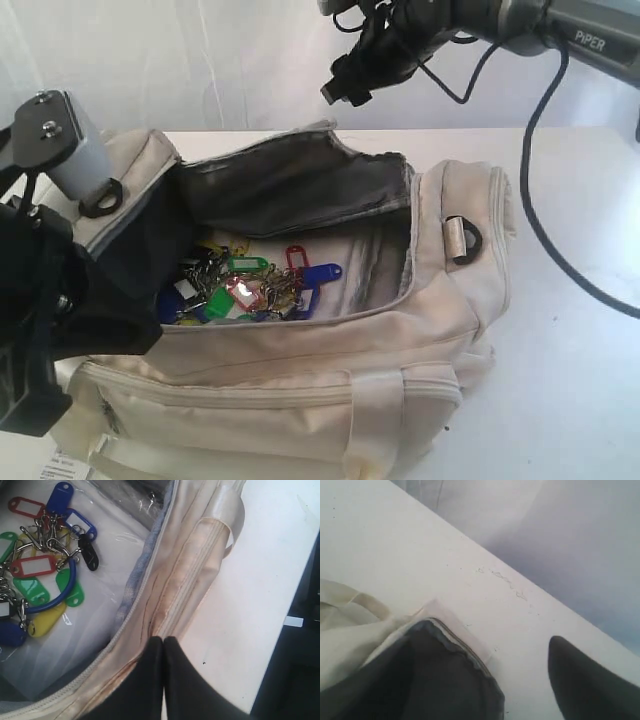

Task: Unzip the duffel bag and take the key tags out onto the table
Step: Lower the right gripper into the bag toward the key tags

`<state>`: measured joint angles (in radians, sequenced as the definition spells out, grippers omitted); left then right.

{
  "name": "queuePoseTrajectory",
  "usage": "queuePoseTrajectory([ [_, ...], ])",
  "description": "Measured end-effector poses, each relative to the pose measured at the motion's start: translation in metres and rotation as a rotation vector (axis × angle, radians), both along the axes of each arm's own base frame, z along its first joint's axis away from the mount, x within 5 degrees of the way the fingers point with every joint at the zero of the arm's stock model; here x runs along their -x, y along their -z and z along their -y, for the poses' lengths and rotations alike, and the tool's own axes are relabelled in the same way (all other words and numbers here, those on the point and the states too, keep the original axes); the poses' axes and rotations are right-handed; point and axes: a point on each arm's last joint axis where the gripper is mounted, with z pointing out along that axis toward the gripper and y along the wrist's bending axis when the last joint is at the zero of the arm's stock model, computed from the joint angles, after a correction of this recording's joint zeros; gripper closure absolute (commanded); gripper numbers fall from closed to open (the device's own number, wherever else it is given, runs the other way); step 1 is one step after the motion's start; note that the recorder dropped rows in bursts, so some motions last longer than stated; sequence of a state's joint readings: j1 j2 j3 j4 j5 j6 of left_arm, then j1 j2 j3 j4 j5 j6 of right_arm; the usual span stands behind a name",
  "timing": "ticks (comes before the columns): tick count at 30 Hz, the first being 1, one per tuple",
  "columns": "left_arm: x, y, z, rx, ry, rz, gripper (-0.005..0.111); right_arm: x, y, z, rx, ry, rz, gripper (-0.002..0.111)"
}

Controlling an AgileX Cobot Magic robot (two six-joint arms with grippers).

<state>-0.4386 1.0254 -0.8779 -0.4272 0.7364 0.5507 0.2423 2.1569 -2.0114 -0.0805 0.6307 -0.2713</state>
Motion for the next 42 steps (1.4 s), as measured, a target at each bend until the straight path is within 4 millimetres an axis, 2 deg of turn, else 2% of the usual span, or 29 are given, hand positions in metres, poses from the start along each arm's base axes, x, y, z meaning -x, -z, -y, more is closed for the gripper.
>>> queuePoseTrajectory([
  [3, 0.001, 0.000, 0.000, -0.002, 0.003, -0.005, 0.107, 0.006, -0.012, 0.002, -0.039, 0.035, -0.009, 0.038],
  [5, 0.001, 0.000, 0.000, -0.002, 0.003, -0.005, 0.107, 0.017, -0.031, 0.004, -0.062, 0.057, -0.023, 0.038],
  [6, 0.001, 0.000, 0.000, -0.003, 0.004, -0.006, 0.107, 0.029, -0.044, 0.005, -0.102, 0.066, -0.068, 0.038],
  [9, 0.001, 0.000, 0.000, -0.004, 0.006, -0.009, 0.107, 0.054, -0.054, -0.008, -0.227, -0.045, -0.243, 0.038],
  [10, 0.001, 0.000, 0.000, -0.005, 0.007, -0.008, 0.107, 0.064, -0.047, -0.020, -0.274, -0.153, -0.343, 0.038],
  [15, 0.001, 0.001, -0.001, -0.016, 0.010, -0.005, 0.107, 0.092, -0.022, -0.061, -0.304, -0.324, -0.541, 0.038],
  [22, 0.000, 0.002, -0.003, -0.053, 0.012, 0.012, 0.107, 0.133, 0.018, -0.110, -0.228, -0.449, -0.730, 0.051],
  [29, -0.003, 0.005, -0.009, -0.101, -0.050, 0.008, 0.107, 0.178, 0.051, -0.147, -0.204, -0.534, -0.892, 0.063],
  [36, -0.004, 0.009, -0.010, -0.107, -0.071, 0.011, 0.107, 0.212, 0.084, -0.169, -0.153, -0.577, -0.936, 0.066],
  [42, -0.004, 0.010, -0.010, -0.109, -0.072, 0.011, 0.107, 0.217, 0.100, -0.169, -0.131, -0.567, -0.975, 0.066],
])
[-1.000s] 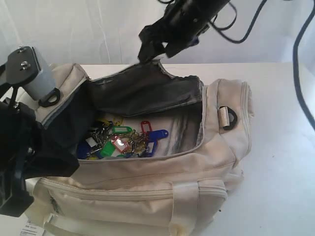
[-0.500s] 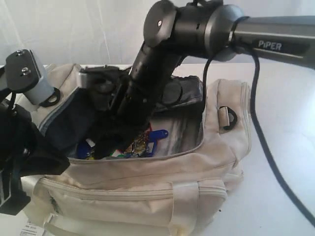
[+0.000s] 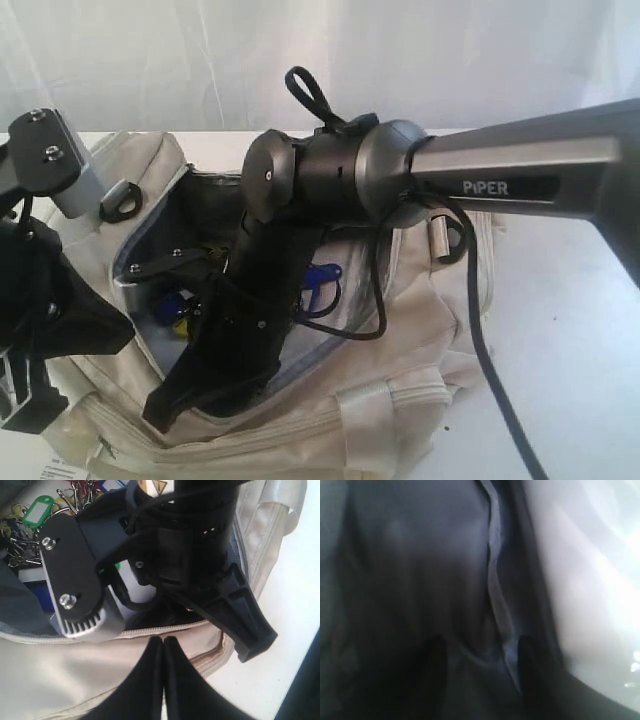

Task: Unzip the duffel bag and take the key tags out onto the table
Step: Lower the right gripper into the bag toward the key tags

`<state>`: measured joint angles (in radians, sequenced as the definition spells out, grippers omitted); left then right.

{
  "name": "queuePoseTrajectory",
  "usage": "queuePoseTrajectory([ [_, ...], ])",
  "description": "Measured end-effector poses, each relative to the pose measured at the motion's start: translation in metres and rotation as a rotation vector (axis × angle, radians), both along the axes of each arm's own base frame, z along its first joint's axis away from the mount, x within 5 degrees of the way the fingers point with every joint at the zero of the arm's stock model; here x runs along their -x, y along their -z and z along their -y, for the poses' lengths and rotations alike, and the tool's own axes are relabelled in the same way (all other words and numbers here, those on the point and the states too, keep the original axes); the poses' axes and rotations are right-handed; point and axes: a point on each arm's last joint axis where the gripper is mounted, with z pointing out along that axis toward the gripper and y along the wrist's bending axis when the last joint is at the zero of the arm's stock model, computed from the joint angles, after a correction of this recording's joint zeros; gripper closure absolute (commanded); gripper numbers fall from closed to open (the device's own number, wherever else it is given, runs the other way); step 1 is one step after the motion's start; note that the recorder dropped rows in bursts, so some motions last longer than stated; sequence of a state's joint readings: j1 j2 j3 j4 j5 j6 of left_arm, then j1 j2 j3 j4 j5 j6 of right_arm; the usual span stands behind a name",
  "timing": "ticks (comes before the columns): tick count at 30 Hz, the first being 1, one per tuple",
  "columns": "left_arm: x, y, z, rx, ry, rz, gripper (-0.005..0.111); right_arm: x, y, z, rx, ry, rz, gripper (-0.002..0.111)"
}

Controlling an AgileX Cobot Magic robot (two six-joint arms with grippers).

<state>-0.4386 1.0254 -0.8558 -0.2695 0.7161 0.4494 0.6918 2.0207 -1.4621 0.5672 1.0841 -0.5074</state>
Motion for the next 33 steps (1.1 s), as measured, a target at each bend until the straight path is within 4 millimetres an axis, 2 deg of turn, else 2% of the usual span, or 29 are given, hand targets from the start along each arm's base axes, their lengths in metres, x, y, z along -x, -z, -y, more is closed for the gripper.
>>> queuePoseTrajectory([
  [4, 0.000, 0.000, 0.000, 0.001, -0.001, 0.002, 0.107, -0.007, -0.008, 0.003, 0.034, -0.046, 0.084, 0.066],
  [8, 0.000, 0.000, 0.000, 0.001, -0.001, 0.002, 0.107, -0.024, -0.038, 0.014, 0.068, -0.046, 0.249, 0.063],
  [12, 0.000, 0.000, 0.000, 0.002, -0.002, 0.005, 0.107, -0.043, -0.071, 0.027, 0.065, -0.014, 0.472, 0.045],
  [15, -0.001, 0.000, 0.000, 0.002, -0.002, 0.006, 0.107, -0.050, -0.078, 0.027, 0.044, 0.030, 0.545, 0.037],
  [18, -0.001, 0.000, 0.000, 0.003, -0.003, 0.008, 0.107, -0.055, -0.070, 0.026, 0.058, 0.040, 0.553, 0.037],
  [26, -0.001, 0.000, 0.000, 0.004, -0.005, 0.006, 0.107, -0.068, -0.026, 0.022, 0.155, 0.048, 0.504, 0.036],
  [33, -0.001, 0.000, 0.000, 0.005, -0.005, 0.008, 0.107, -0.072, -0.003, 0.019, 0.183, 0.016, 0.477, 0.038],
])
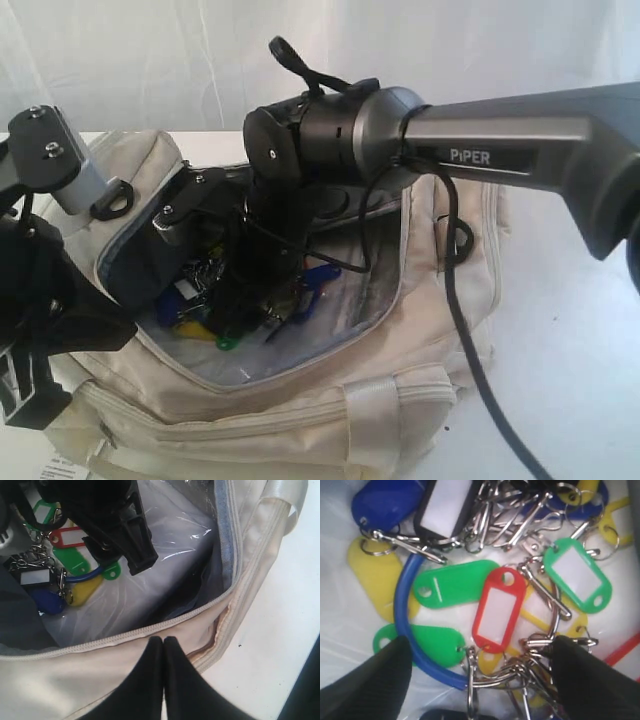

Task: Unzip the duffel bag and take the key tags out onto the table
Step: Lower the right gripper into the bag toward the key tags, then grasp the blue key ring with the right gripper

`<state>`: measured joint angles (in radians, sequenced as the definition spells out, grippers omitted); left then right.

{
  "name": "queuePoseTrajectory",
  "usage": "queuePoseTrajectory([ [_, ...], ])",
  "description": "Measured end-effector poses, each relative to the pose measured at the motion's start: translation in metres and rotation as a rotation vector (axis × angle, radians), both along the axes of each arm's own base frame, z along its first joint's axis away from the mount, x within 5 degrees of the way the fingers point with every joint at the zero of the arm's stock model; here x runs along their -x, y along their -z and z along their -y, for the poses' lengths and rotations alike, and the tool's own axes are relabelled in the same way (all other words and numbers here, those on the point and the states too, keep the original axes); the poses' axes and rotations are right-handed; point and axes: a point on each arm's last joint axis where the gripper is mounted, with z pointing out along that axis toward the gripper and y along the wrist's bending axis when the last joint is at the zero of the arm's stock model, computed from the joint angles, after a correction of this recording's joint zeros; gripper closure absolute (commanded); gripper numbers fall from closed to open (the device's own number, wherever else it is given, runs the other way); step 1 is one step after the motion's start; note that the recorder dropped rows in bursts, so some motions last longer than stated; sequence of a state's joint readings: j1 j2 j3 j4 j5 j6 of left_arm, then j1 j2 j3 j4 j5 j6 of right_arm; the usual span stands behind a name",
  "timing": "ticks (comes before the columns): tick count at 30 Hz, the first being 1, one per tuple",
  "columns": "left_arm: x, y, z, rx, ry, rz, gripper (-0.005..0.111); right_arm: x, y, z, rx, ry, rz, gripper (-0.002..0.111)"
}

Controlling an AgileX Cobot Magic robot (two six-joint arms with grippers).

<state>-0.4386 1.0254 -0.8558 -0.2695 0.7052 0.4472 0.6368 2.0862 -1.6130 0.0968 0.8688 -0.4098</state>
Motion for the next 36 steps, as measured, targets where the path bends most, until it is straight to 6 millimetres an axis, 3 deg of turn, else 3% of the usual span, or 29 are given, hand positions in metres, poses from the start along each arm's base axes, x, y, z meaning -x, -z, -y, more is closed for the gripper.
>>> queuePoseTrajectory([
  [2, 0.000, 0.000, 0.000, 0.000, 0.000, 0.000, 0.107, -0.001, 0.002, 0.000, 0.006, -0.002, 0.002, 0.045],
  [9, 0.000, 0.000, 0.000, 0.002, -0.001, 0.004, 0.107, -0.003, 0.006, -0.001, 0.021, -0.011, 0.009, 0.108],
  [19, 0.000, 0.000, 0.000, 0.002, -0.002, 0.005, 0.107, -0.010, -0.004, 0.007, 0.134, 0.007, 0.054, 0.108],
  [29, 0.000, 0.000, 0.000, 0.004, -0.002, 0.004, 0.107, -0.007, -0.036, 0.011, 0.117, 0.011, 0.113, 0.106],
  [32, 0.000, 0.000, 0.000, 0.004, -0.002, 0.004, 0.107, -0.006, -0.035, 0.011, 0.115, -0.009, 0.103, 0.087],
  [33, 0.000, 0.000, 0.000, 0.004, -0.002, 0.004, 0.107, -0.005, -0.035, 0.011, 0.119, -0.026, 0.092, 0.067],
  [35, 0.000, 0.000, 0.000, 0.004, -0.002, 0.004, 0.107, 0.000, -0.034, 0.010, 0.128, -0.128, 0.053, 0.046],
  [36, 0.000, 0.000, 0.000, 0.004, -0.002, 0.004, 0.107, 0.003, -0.033, 0.009, 0.133, -0.209, 0.044, 0.044],
])
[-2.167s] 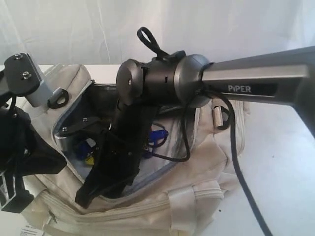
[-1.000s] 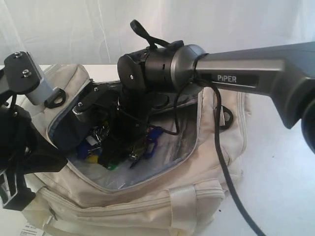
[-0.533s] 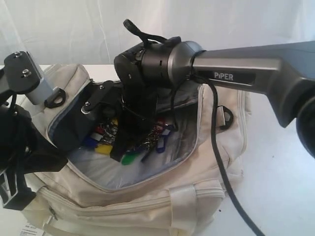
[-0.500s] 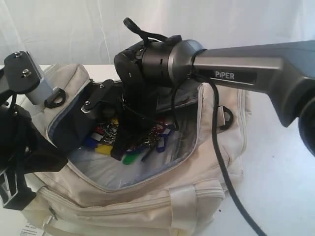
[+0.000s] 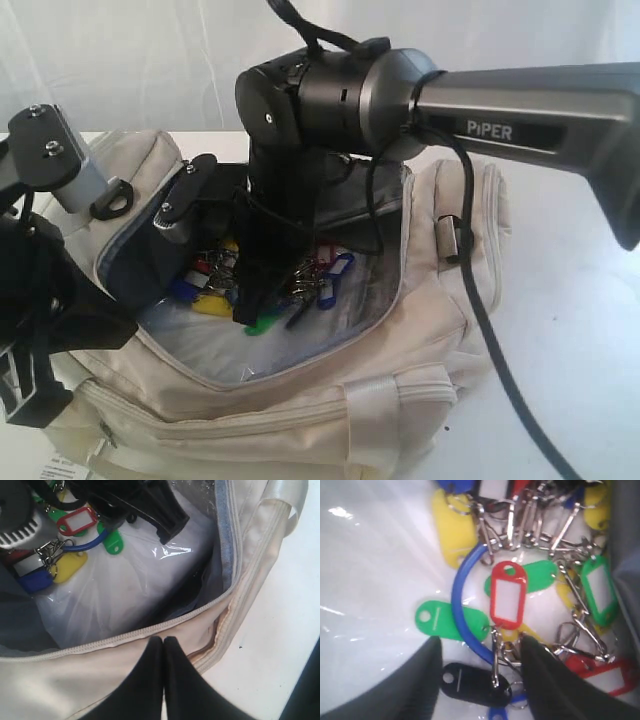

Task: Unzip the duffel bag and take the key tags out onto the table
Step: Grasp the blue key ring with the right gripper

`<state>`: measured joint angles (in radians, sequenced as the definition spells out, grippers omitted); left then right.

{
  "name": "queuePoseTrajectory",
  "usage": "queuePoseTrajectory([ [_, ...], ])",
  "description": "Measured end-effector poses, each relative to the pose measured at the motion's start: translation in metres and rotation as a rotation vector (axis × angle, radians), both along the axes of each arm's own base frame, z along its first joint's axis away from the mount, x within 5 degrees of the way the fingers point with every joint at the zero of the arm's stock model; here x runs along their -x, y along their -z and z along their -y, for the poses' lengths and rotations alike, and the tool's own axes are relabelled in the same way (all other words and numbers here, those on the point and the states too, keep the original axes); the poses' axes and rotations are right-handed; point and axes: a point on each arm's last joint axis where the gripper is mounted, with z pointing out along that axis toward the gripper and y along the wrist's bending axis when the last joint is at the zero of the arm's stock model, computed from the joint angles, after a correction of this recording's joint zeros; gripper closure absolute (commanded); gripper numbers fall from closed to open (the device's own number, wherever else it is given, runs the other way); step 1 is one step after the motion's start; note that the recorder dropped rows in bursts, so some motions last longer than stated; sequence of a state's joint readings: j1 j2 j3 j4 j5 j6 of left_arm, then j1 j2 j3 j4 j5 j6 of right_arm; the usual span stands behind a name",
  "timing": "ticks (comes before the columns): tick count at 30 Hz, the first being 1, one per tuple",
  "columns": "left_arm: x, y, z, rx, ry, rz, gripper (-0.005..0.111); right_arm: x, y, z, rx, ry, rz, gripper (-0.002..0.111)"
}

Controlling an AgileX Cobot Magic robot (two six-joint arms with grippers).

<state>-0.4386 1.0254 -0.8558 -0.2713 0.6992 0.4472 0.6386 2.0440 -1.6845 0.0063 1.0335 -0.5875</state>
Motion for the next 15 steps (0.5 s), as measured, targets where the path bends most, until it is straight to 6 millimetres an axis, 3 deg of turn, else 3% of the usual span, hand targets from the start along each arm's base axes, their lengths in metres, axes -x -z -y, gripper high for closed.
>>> queuePoseTrajectory([
  [5, 0.000, 0.000, 0.000, 0.005, -0.001, -0.002, 0.107, -0.002, 0.008, -0.003, 0.016, -0.114, 0.008, 0.045],
  [8, 0.000, 0.000, 0.000, 0.005, -0.001, -0.002, 0.107, -0.007, 0.036, -0.007, 0.042, -0.123, -0.033, 0.047],
  [10, 0.000, 0.000, 0.000, 0.005, -0.001, -0.002, 0.107, -0.008, 0.041, -0.008, 0.050, -0.118, -0.047, 0.062],
  [13, 0.000, 0.000, 0.000, 0.005, -0.001, -0.002, 0.107, -0.004, 0.044, -0.006, 0.071, -0.107, -0.107, 0.106],
  [15, 0.000, 0.000, 0.000, 0.005, -0.001, -0.002, 0.107, -0.003, 0.043, -0.006, 0.078, -0.104, -0.122, 0.108],
])
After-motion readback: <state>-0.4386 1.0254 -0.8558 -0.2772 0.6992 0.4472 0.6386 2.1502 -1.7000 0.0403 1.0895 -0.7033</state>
